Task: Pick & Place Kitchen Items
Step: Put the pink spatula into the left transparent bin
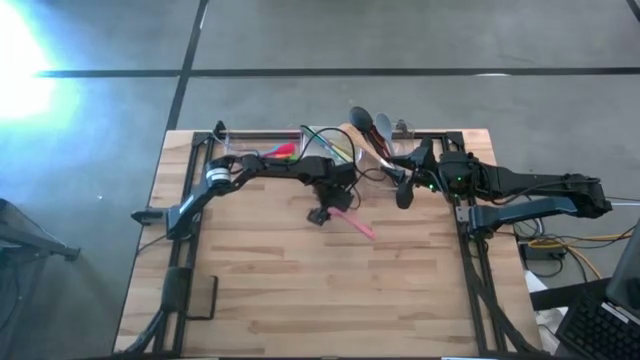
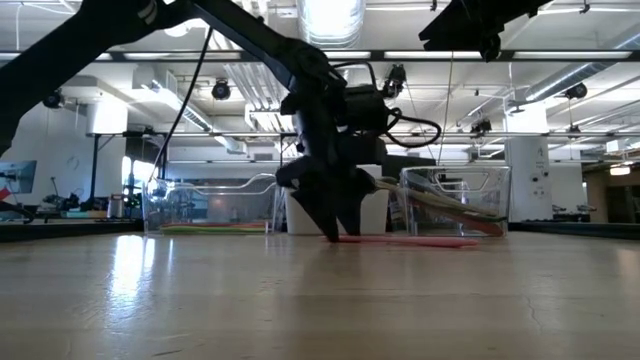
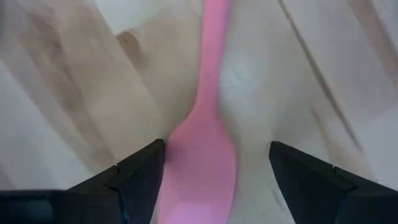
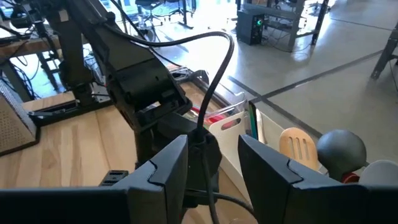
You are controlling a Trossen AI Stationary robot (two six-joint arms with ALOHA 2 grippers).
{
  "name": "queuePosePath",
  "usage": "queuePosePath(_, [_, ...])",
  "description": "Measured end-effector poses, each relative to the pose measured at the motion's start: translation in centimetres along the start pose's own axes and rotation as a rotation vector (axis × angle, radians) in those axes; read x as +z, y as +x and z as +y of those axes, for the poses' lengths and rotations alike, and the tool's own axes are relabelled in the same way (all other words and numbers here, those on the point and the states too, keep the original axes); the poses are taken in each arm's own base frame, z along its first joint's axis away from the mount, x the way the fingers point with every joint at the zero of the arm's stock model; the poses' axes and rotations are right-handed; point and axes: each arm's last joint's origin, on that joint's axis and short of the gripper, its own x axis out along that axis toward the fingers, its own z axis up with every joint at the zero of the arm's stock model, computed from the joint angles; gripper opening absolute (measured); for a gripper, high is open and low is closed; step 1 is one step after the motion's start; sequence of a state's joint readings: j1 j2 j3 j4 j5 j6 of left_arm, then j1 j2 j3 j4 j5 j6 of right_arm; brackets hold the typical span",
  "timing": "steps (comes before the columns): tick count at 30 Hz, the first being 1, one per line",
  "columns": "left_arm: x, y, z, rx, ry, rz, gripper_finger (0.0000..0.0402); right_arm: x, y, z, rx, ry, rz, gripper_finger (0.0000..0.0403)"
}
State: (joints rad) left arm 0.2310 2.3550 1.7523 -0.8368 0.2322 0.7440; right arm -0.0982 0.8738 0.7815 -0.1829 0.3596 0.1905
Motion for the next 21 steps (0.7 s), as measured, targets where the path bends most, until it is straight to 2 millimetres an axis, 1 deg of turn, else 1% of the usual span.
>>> queuePosePath(7, [0.3,-0.2,-0.9,-0.031,-0.09,0.018,0.0281,0.0,0.0,0.0,0.002,0.014,0.0,0.0144])
queuePosePath(10, [0.5,0.0,-1.4,-0.033,-0.098,0.04,0.0278,0.0,0.0,0.0,0.005,0.015,0.001,0.0146])
queuePosePath(12, [0.8,0.1,-1.7,-0.005,-0.108,0.058,0.0278,0.0,0.0,0.1,0.005,0.015,0.001,0.0145])
queuePosePath(16, [1.4,0.4,-2.0,0.106,-0.134,0.1,0.0277,0.0,0.0,0.1,0.005,0.015,0.0,0.0138])
queuePosePath(21, [1.6,0.5,-2.2,0.13,-0.068,0.116,0.0277,0.0,0.0,0.1,0.034,0.02,0.006,0.0132])
